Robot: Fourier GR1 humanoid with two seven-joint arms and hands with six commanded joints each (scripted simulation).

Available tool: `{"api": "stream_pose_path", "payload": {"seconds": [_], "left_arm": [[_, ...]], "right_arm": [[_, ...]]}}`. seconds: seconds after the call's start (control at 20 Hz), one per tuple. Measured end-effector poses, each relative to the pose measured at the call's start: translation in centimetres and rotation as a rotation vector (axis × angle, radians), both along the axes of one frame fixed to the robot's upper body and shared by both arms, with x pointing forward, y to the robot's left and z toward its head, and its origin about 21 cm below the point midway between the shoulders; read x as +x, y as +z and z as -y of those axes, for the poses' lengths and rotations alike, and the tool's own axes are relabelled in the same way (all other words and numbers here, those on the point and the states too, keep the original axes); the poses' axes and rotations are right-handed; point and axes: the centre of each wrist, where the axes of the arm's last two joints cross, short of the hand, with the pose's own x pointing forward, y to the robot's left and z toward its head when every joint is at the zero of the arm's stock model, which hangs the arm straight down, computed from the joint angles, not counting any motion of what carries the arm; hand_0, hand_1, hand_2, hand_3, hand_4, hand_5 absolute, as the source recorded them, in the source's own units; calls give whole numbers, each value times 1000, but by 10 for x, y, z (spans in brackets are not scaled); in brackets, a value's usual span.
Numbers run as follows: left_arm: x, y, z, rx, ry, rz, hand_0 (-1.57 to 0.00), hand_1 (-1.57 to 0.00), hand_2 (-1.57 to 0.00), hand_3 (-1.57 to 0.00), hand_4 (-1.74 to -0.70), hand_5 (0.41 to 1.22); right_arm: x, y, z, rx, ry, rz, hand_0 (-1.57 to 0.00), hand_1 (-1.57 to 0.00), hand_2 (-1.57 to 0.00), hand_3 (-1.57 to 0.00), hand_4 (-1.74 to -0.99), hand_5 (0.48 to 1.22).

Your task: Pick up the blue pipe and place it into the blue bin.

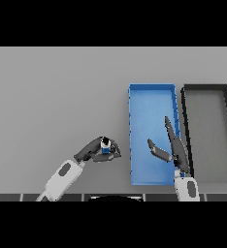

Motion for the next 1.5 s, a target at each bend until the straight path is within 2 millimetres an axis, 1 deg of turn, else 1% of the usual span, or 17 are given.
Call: {"api": "stream_pose_path", "payload": {"seconds": [0.1,0.15,0.2,0.25,0.35,0.4,0.45,0.55,0.7,0.85,0.95,1.1,1.25,1.3,1.35,1.4,1.5], "left_arm": [[-5,-3,-1,-14,7,41,-1347,-1384,-1395,-1317,-1665,1144],[-1,-1,-3,3,24,35,-1392,-1421,-1430,-1351,-1680,1160],[-3,-1,1,2,23,27,-1428,-1451,-1459,-1382,-1692,1172],[-1,7,0,-12,33,46,-1456,-1475,-1481,-1406,-1702,1182],[-2,21,9,-72,36,88,-1498,-1510,-1513,-1436,-1716,1196],[-3,26,9,-88,30,103,-1512,-1522,-1525,-1446,-1721,1201],[-3,34,15,-105,24,120,-1524,-1532,-1534,-1454,-1725,1205],[-1,47,17,-136,6,138,-1541,-1546,-1547,-1469,-1731,1211],[-3,63,25,-116,-26,144,-1556,-1558,-1559,-1486,-1736,1216],[-7,71,27,-97,-35,145,-1563,-1564,-1565,-1495,-1738,1218],[-7,70,27,-72,-40,139,-1566,-1567,-1567,-1496,-1739,1219],[-4,71,30,-47,-36,121,-1568,-1569,-1569,-1495,-1740,1219],[-6,68,30,-46,-35,123,-1570,-1570,-1570,-1495,-1741,1220],[-6,70,30,-52,-36,127,-1570,-1570,-1570,-1495,-1741,1220],[-6,71,27,-53,-38,139,-1570,-1570,-1570,-1496,-1741,1220],[-5,72,30,-46,-36,137,-1570,-1570,-1570,-1497,-1741,1220],[-7,70,31,-44,-39,128,-1571,-1571,-1571,-1495,-1741,1221]], "right_arm": [[3,3,-3,1,6,15,1,1,1,1,-1190,600],[1,3,-3,3,10,20,1,1,1,1,-1192,602],[-1,3,-3,10,13,15,1,1,1,1,-1189,601],[2,3,-1,-1,2,8,1,1,1,1,-1189,603],[-1,0,2,-10,1,10,1,1,1,1,-1187,605],[0,2,2,-7,3,23,1,1,1,1,-1183,606],[2,3,3,-15,3,24,1,1,1,1,-1180,604],[3,3,5,-15,-2,29,1,1,1,1,-1164,602],[-2,3,7,-22,-4,31,1,1,1,1,-1144,601],[-4,3,9,-23,-5,53,1,1,1,1,-1133,606],[-3,2,6,-27,0,46,1,1,1,1,-1127,605],[4,1,8,-21,20,21,1,1,1,1,-1178,605],[9,-1,12,1,52,12,1,1,1,1,-1186,615],[11,2,13,33,81,37,1,1,1,1,-1196,622],[14,8,14,82,125,76,1,1,1,1,-1195,608],[17,16,17,161,184,86,1,1,1,1,-1212,589],[21,38,24,203,324,105,1,1,1,1,-1256,558]]}}
